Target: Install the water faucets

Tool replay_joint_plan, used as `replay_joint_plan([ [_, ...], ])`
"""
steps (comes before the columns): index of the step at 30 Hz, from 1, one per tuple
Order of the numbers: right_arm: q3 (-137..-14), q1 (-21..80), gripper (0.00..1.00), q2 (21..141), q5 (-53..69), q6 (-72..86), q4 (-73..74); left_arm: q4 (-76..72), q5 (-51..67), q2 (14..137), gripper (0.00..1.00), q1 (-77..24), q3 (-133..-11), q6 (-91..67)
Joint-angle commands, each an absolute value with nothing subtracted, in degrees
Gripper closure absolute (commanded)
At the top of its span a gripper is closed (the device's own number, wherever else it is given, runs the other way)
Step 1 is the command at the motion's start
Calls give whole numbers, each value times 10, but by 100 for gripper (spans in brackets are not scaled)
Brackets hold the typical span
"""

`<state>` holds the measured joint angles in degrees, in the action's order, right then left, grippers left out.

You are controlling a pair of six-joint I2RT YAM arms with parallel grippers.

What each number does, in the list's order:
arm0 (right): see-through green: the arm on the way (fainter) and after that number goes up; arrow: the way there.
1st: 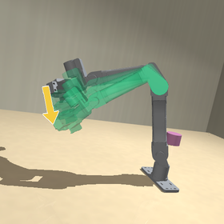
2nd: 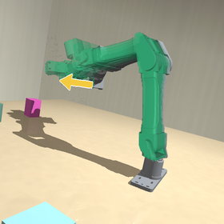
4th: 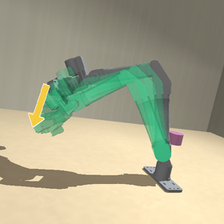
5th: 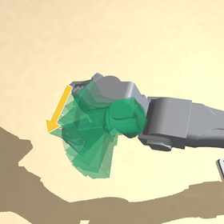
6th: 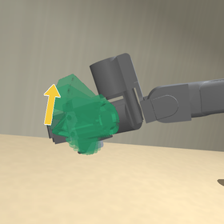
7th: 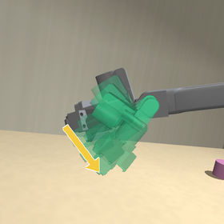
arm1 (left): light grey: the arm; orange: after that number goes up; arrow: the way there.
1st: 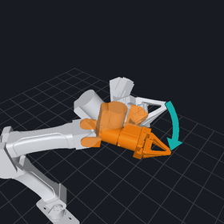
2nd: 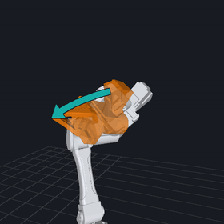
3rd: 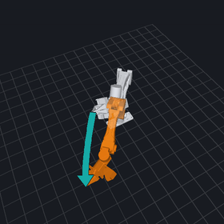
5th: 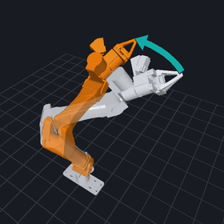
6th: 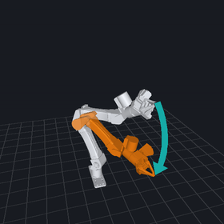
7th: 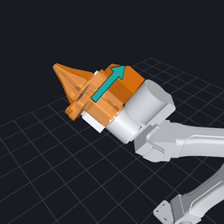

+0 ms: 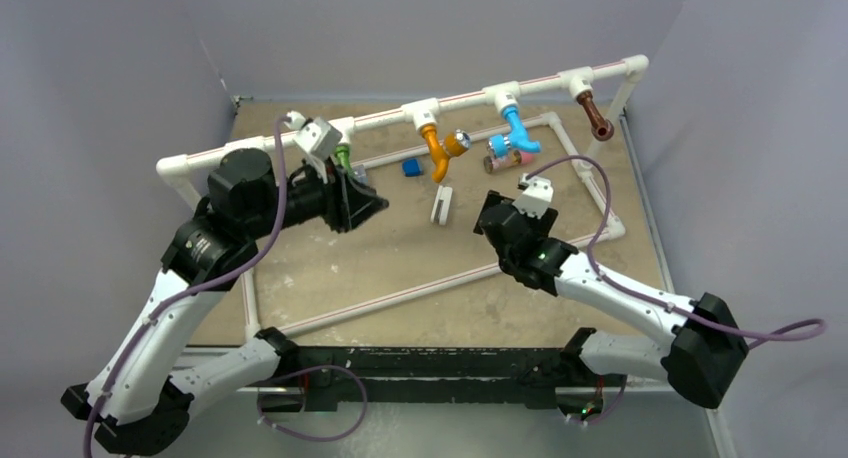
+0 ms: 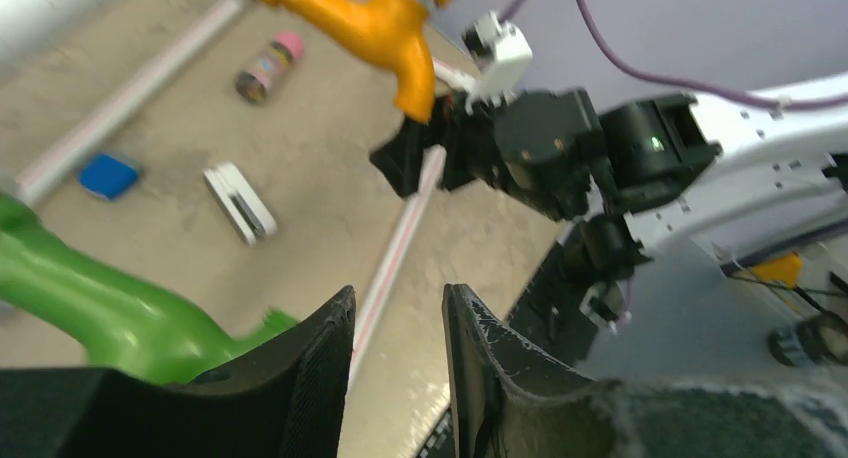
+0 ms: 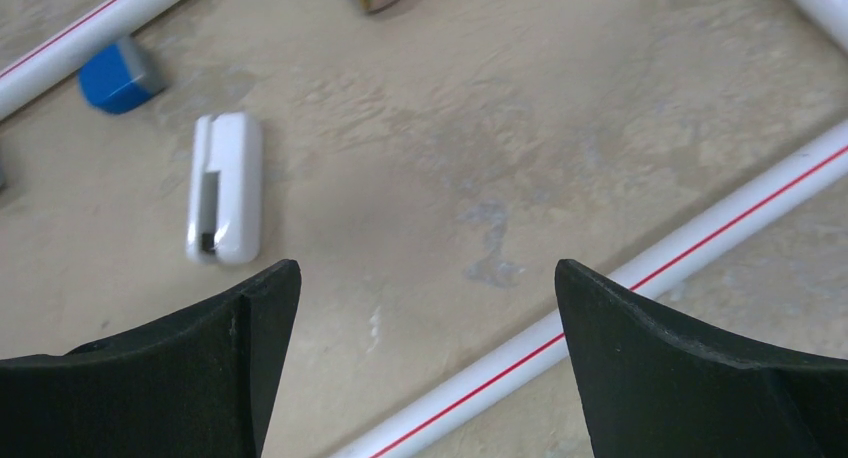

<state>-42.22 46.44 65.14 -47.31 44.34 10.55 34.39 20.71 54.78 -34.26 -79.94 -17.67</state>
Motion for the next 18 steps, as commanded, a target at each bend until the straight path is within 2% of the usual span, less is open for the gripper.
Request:
replay_joint_plan([
  [1,-440,459,1,665,-620,471,114,409,288,484,63,-344,-725,-223],
  [8,-423,352,1,694,-607,408,30,435,331,409,61,-344,-632,-243],
  [12,-347,284,1,651,-496,287,-141,452,333,388,60,-344,-607,-233],
  [18,-295,222,1,615,-384,244,-256,440,347,378,60,-344,-584,-218],
])
